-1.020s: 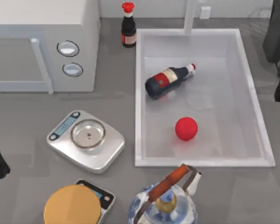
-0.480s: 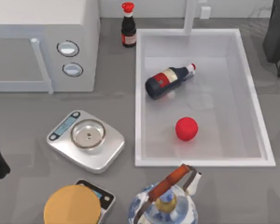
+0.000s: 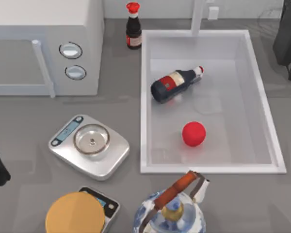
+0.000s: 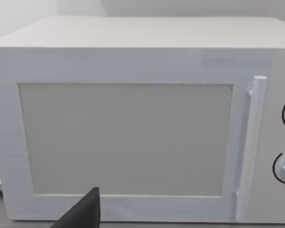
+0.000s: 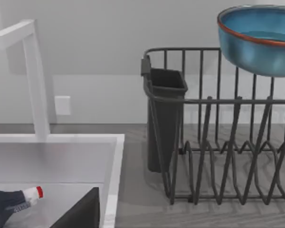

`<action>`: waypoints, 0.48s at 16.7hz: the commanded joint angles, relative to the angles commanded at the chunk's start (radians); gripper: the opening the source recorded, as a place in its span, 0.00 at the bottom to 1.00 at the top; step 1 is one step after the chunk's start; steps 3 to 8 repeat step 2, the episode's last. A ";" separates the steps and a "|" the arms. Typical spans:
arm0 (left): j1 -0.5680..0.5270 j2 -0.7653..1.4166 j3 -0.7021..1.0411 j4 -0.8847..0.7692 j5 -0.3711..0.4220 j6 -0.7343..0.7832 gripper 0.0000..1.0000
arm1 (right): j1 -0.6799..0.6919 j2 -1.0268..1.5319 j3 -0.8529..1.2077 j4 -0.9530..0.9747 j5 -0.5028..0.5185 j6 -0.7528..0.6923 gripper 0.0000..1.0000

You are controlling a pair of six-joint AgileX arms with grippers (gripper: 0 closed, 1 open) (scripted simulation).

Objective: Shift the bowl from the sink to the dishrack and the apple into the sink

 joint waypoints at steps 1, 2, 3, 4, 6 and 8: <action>0.000 0.000 0.000 0.000 0.000 0.000 1.00 | 0.000 0.000 0.000 0.000 0.000 0.000 1.00; 0.000 0.000 0.000 0.000 0.000 0.000 1.00 | 0.000 0.000 0.000 0.000 0.000 0.000 1.00; 0.000 0.000 0.000 0.000 0.000 0.000 1.00 | 0.000 0.000 0.000 0.000 0.000 0.000 1.00; 0.000 0.000 0.000 0.000 0.000 0.000 1.00 | 0.000 0.000 0.000 0.000 0.000 0.000 1.00; 0.000 0.000 0.000 0.000 0.000 0.000 1.00 | 0.000 0.000 0.000 0.000 0.000 0.000 1.00; 0.000 0.000 0.000 0.000 0.000 0.000 1.00 | 0.000 0.000 0.000 0.000 0.000 0.000 1.00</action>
